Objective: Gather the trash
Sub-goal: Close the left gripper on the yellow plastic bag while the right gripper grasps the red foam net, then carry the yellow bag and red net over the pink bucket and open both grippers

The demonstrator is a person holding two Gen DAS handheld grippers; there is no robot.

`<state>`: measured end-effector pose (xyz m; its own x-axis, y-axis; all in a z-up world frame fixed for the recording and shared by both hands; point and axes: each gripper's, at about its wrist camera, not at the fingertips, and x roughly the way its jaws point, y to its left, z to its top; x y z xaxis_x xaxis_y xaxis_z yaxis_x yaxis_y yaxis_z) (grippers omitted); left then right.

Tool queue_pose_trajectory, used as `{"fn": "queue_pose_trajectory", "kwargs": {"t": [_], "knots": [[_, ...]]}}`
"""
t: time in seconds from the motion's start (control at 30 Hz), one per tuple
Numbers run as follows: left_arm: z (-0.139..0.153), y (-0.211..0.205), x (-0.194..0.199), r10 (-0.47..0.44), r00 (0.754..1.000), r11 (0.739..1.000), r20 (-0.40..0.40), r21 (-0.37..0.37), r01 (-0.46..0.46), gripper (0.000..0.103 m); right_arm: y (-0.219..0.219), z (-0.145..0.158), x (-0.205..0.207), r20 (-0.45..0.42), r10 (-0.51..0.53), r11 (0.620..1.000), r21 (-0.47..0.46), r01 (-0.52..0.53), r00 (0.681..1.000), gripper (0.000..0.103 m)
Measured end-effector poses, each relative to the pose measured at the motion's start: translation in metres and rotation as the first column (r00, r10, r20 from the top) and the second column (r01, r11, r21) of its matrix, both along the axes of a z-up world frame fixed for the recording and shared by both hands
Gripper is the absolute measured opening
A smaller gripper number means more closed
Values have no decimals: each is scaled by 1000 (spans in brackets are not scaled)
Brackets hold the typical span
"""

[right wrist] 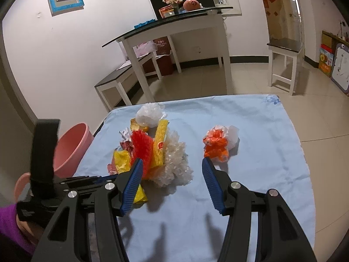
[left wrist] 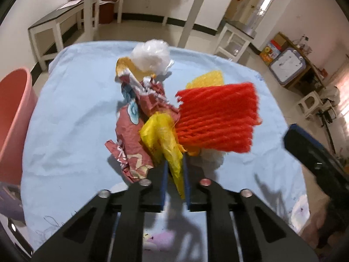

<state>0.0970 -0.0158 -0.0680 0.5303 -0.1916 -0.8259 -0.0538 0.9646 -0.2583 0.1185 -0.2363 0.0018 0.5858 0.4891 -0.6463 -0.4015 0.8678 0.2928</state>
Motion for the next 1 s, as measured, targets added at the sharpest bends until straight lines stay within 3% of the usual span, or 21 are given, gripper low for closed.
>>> {"fn": "queue_pose_trajectory", "kwargs": {"t": [0.33,0.5,0.57,0.8,1.0], "knots": [[28,19,-21,-26,994,999,104,45,21,7,30,-6,17,-45,53,997,61,-51,998,53],[30,30,-25,-12,993,999,118,32,9,7,46,-9,20,-49,60,998,25,-59,997,38],[34,35,-28,-13,991,1000,135,26,10,7,48,-12,23,-71,56,998,18,-55,996,10],[54,50,-43,-15,974,1000,225,7,13,7,37,15,12,-24,50,996,71,-48,998,10],[75,74,-57,38,952,998,302,32,-50,7,39,53,4,58,55,992,106,-61,997,10]]}}
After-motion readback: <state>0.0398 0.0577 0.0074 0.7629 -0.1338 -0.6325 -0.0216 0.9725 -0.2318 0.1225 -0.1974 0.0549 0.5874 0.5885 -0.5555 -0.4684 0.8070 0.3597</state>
